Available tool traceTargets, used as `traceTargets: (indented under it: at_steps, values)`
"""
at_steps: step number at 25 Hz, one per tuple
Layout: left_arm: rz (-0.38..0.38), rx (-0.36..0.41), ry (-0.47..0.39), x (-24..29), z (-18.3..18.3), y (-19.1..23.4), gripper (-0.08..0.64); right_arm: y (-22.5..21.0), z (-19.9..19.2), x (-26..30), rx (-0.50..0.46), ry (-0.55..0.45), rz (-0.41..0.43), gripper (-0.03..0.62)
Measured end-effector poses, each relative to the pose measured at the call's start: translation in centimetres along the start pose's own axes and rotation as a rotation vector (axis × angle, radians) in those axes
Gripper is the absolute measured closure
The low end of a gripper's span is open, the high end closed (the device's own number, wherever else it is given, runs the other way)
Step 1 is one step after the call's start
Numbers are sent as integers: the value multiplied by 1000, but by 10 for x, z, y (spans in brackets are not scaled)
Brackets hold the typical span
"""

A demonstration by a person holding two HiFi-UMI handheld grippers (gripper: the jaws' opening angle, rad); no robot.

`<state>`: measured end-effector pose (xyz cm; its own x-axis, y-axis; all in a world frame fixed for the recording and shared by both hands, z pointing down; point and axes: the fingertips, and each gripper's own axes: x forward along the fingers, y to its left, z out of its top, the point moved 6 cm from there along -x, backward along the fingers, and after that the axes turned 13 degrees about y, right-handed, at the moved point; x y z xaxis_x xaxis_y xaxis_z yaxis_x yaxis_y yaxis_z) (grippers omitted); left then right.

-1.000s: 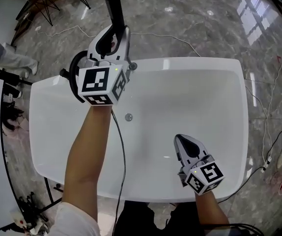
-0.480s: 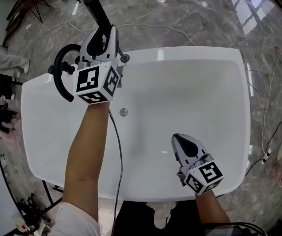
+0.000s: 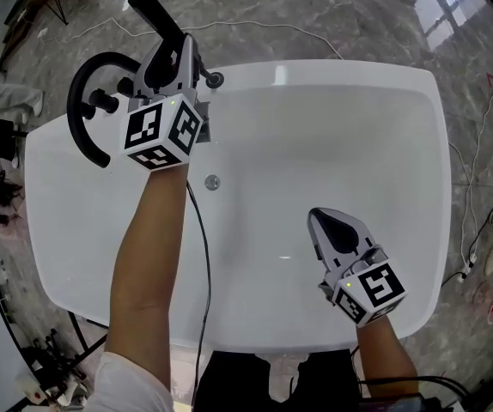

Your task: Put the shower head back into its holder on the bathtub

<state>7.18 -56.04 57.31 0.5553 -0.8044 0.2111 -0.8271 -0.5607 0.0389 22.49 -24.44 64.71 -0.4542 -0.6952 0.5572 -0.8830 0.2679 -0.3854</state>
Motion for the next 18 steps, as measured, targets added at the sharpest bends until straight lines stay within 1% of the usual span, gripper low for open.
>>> traceTargets:
  at_steps: [4,10,14,18]
  values:
    - [1,9,14,10,-18,9,431,-13,13,22,-52,6,-11,582]
    - [5,-15,24,22,-41,13,431,-27,44,56,-110,-36,19,581]
    - [4,-28,46,30,-59,14,431,-38,53,64,-118,-61,37,581]
    - [4,-19,54,34,-73,18,431,-43,52,72,-118,-70,42,583]
